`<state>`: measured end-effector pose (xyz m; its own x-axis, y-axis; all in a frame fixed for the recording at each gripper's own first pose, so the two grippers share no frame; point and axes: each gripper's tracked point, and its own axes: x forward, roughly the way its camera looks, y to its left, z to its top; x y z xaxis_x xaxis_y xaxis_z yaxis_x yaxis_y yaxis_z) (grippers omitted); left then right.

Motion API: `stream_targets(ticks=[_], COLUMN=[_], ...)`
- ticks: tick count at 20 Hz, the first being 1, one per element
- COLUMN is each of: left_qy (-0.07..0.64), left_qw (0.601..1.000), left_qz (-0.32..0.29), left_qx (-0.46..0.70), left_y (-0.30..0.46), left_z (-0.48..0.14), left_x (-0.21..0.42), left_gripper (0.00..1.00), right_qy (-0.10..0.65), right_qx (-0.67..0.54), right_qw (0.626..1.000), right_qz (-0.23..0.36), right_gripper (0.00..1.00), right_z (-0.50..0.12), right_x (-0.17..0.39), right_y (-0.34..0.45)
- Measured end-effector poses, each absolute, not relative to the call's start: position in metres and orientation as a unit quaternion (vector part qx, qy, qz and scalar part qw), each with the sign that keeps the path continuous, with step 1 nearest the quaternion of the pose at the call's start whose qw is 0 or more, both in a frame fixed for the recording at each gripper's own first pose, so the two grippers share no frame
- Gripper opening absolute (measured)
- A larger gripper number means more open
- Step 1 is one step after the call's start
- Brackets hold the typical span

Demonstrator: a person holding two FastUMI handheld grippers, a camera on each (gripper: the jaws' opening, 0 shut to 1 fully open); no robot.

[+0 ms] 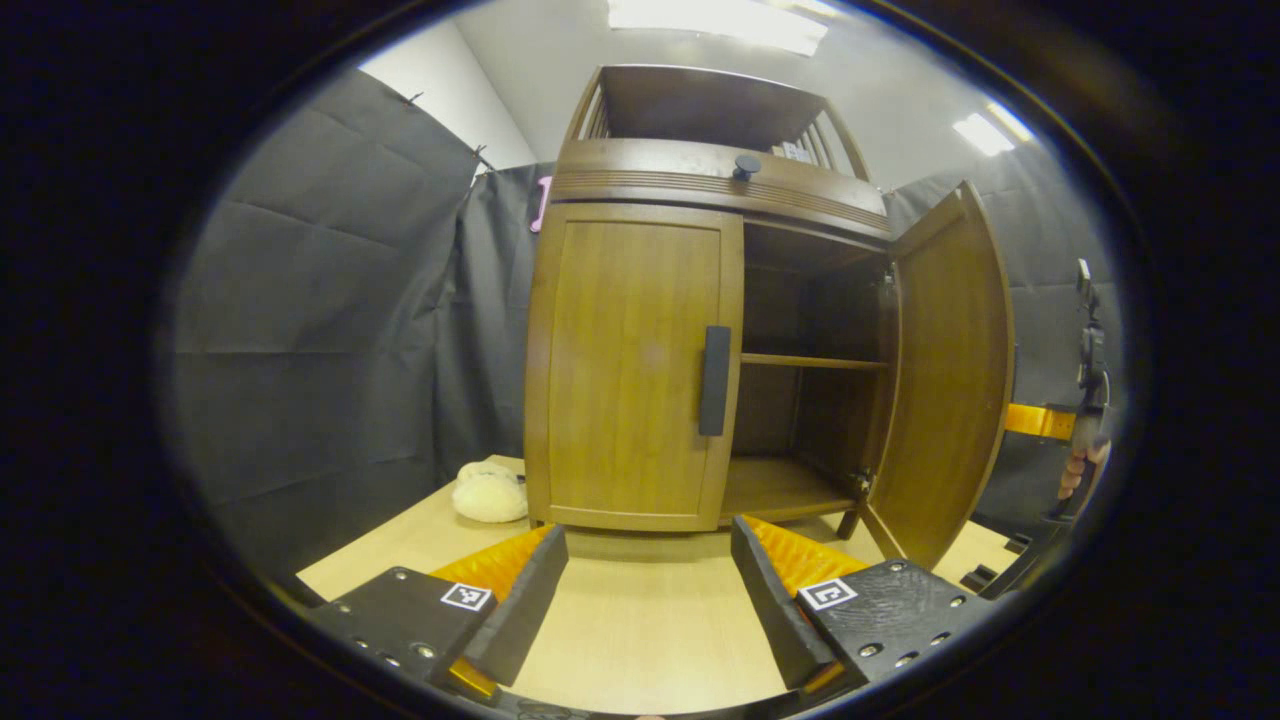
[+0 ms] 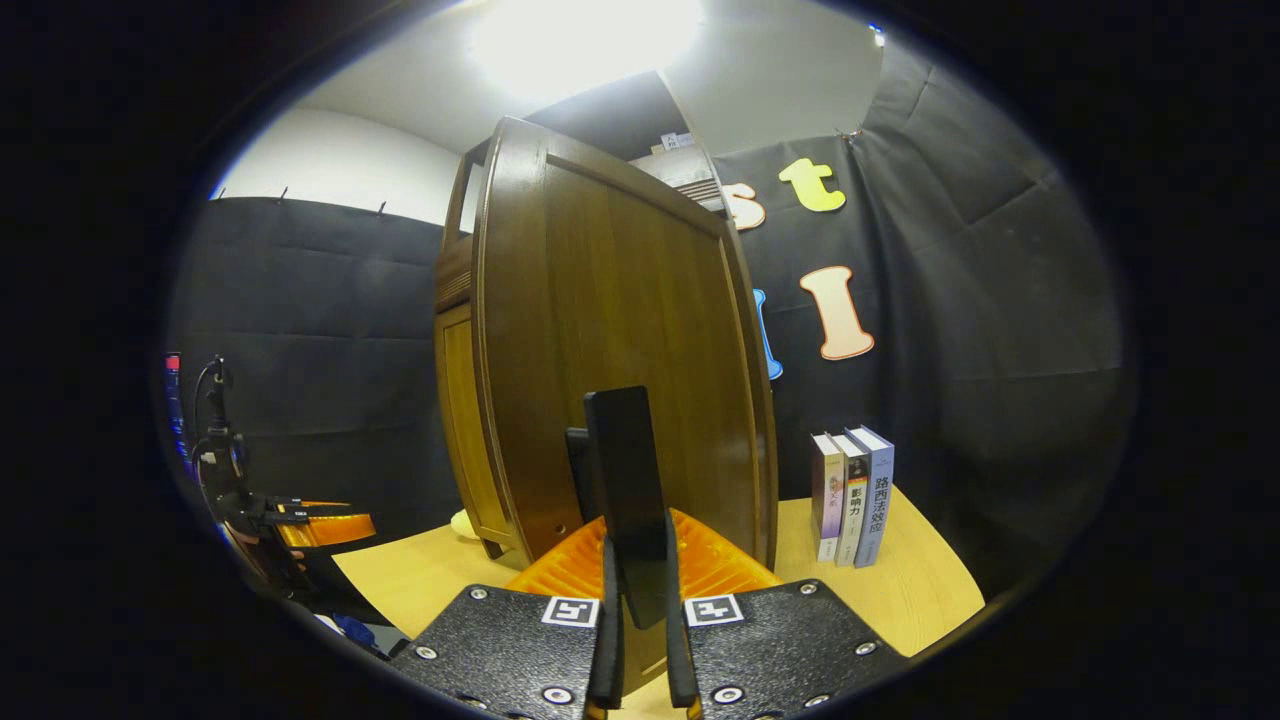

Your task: Open the right door of the double-door shoe cabinet with the right hand, and open the left door with the left hand.

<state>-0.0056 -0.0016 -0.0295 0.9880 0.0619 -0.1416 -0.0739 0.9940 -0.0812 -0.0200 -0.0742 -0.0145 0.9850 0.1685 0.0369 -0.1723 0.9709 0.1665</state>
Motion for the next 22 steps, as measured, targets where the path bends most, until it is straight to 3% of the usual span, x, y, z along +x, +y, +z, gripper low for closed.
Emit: stream_targets(ticks=[10,16,17,18,22], left_qy=[0.073,0.091,0.091,0.09,0.09], left_qw=[0.996,0.994,0.994,0.994,0.994], left_qz=[0.02,0.012,0.011,0.009,0.007], left_qx=[-0.055,-0.063,-0.063,-0.063,-0.066], left_y=[-0.003,-0.004,-0.004,-0.005,-0.005], left_z=[-0.027,-0.028,-0.027,-0.028,-0.028], left_x=[-0.008,-0.009,-0.01,-0.009,-0.009], left_gripper=[0.99,0.99,0.95,0.99,0.99], right_qy=[-0.016,-0.026,-0.029,-0.028,-0.022], right_qx=[0.083,0.165,0.166,0.164,0.128], right_qw=[0.996,0.981,0.981,0.981,0.989], right_qz=[0.037,0.098,0.1,0.099,0.073], right_gripper=[0.12,0.13,0.13,0.12,0.12], right_z=[-0.02,-0.021,-0.02,-0.021,-0.025], right_x=[-0.029,-0.028,-0.028,-0.028,-0.034], right_y=[-0.157,-0.18,-0.182,-0.181,-0.183])
